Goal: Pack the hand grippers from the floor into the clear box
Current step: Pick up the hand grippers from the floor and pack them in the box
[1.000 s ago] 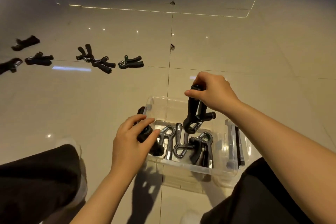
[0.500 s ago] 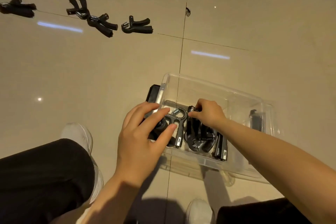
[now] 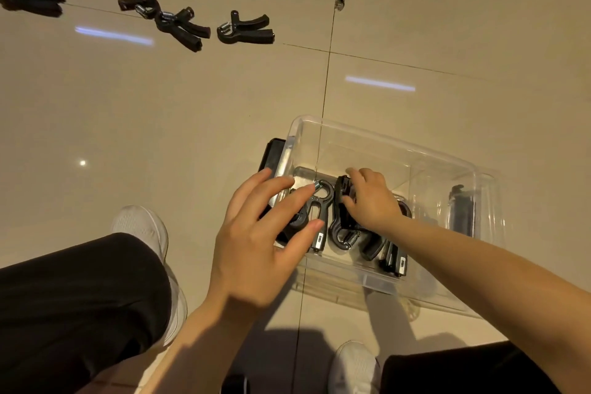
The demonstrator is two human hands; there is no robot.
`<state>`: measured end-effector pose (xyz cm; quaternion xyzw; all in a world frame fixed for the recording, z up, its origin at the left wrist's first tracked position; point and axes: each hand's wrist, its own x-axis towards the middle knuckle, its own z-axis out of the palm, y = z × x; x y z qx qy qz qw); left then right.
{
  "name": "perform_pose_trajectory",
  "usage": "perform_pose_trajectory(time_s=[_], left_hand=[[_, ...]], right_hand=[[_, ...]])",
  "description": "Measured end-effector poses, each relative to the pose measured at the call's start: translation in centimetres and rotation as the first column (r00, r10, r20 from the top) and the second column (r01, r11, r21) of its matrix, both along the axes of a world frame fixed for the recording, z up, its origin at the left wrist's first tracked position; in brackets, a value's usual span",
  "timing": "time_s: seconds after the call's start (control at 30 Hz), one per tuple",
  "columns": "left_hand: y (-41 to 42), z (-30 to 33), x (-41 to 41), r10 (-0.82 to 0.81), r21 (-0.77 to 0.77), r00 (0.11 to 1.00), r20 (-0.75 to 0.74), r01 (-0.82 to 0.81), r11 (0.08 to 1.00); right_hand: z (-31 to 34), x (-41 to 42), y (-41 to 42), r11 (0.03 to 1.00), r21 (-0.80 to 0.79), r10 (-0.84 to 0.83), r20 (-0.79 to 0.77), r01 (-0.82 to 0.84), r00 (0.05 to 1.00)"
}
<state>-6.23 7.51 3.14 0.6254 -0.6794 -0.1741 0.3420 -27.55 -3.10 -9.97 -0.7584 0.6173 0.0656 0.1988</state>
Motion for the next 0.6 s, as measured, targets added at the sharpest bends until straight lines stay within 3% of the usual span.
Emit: perform_pose_trajectory(time_s=[0.1, 0.17, 0.3, 0.6], left_hand=[[0.1, 0.1, -0.1, -0.019, 0.008, 1.0, 0.013, 0.019, 1.0], [0.2, 0.2, -0.1, -0.024, 0.004, 0.999, 0.024, 0.024, 1.0], [0.5, 0.1, -0.2, -0.044, -0.01, 0.997, 0.056, 0.044, 0.999], [1.0, -0.1, -0.3, -0.095, -0.044, 0.991, 0.096, 0.099, 0.994]], right_hand=[[0.0, -1.2, 1.6, 0.916, 0.195, 0.392, -0.253, -0.35, 0.885], [-0.3, -1.9, 2.1, 0.826, 0.335, 0.554, -0.33, -0.454, 0.764], [-0.6, -1.9, 2.0, 0.806, 0.343, 0.591, -0.409, -0.482, 0.696], [-0.9, -1.6, 2.5, 0.825, 0.377, 0.561, -0.457, -0.421, 0.69]])
